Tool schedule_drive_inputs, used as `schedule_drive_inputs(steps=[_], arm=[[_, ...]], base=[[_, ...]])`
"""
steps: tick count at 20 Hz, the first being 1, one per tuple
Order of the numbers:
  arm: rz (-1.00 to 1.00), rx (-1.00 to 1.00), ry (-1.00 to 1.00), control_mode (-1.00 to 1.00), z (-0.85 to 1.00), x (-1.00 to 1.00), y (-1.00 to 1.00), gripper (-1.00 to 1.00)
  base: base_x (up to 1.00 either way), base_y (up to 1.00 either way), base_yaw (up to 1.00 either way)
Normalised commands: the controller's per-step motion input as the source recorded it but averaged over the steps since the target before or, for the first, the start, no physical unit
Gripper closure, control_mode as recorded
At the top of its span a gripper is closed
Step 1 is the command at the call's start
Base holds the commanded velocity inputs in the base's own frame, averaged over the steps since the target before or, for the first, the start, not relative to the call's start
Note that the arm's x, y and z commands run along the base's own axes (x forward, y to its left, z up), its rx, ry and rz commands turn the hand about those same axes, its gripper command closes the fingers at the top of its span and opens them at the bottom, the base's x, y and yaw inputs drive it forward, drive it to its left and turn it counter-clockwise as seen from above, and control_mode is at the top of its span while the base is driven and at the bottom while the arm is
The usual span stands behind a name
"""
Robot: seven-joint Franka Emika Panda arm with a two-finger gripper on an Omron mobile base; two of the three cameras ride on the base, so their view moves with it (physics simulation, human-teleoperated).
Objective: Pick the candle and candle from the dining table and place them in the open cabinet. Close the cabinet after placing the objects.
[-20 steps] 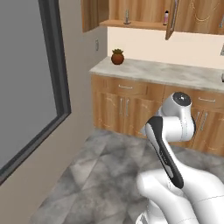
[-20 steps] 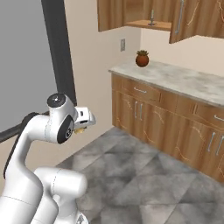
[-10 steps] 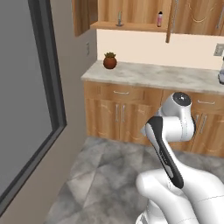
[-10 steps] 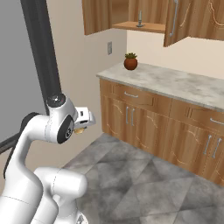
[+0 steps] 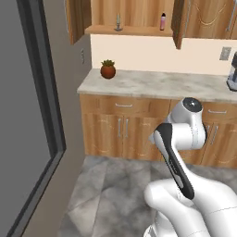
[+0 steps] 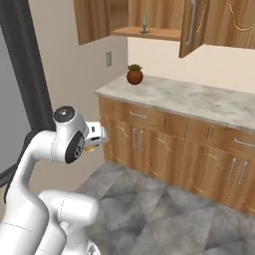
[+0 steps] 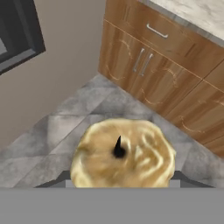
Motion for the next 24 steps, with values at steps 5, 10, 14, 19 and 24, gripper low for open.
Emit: schedule_drive_inputs(steps=[5,10,14,19,24], arm=[[0.00,0.00,0.00,1.00,0.00,0.00,0.00,1.00],[0.00,0.00,0.00,1.00,0.00,0.00,0.00,1.00],[0.00,0.00,0.00,1.00,0.00,0.00,0.00,1.00],[0.00,0.00,0.00,1.00,0.00,0.00,0.00,1.00],[0.00,0.00,0.00,1.00,0.00,0.00,0.00,1.00]], base=[[0.65,0.30,-0.25],[0.65,0.30,-0.26],[0.65,0.30,-0.27],[0.63,0.32,-0.26],[0.58,0.36,-0.26]])
